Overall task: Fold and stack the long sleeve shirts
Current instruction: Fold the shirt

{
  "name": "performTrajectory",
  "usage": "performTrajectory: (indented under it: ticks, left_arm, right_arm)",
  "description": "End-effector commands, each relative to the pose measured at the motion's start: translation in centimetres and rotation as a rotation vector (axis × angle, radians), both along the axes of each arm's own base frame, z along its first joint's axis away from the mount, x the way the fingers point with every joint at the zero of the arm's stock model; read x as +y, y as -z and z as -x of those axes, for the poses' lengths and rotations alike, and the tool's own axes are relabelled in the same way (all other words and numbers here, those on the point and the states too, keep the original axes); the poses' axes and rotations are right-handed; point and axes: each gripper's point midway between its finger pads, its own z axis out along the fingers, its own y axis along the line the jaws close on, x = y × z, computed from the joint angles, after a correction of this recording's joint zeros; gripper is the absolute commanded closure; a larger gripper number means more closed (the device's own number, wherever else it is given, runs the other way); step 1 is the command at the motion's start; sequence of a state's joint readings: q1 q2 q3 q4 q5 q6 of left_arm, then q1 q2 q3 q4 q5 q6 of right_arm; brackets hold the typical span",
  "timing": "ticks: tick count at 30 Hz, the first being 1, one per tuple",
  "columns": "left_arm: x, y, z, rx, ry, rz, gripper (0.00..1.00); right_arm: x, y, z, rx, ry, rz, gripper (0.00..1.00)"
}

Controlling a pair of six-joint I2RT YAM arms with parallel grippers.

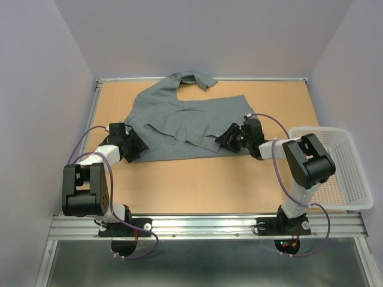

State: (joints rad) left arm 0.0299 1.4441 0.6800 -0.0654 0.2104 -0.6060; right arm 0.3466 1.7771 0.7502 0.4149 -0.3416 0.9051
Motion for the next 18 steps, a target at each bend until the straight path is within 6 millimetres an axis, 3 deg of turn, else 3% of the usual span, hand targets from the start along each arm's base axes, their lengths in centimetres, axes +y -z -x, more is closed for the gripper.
performTrajectory:
  ticks: [1, 18]
  left_arm:
    - [0.46, 1.09, 1.82, 0.072, 0.008, -0.027, 0.32]
    - [0.62, 0.98, 2.26, 0.067, -0.001, -0.035, 0.32]
  right_arm:
    - [-0.14, 1.29, 0.77, 0.004, -0.017, 0.012, 0.46]
    - [-0.44, 1.78, 0.1, -0.003, 0.02, 0.019, 0.53]
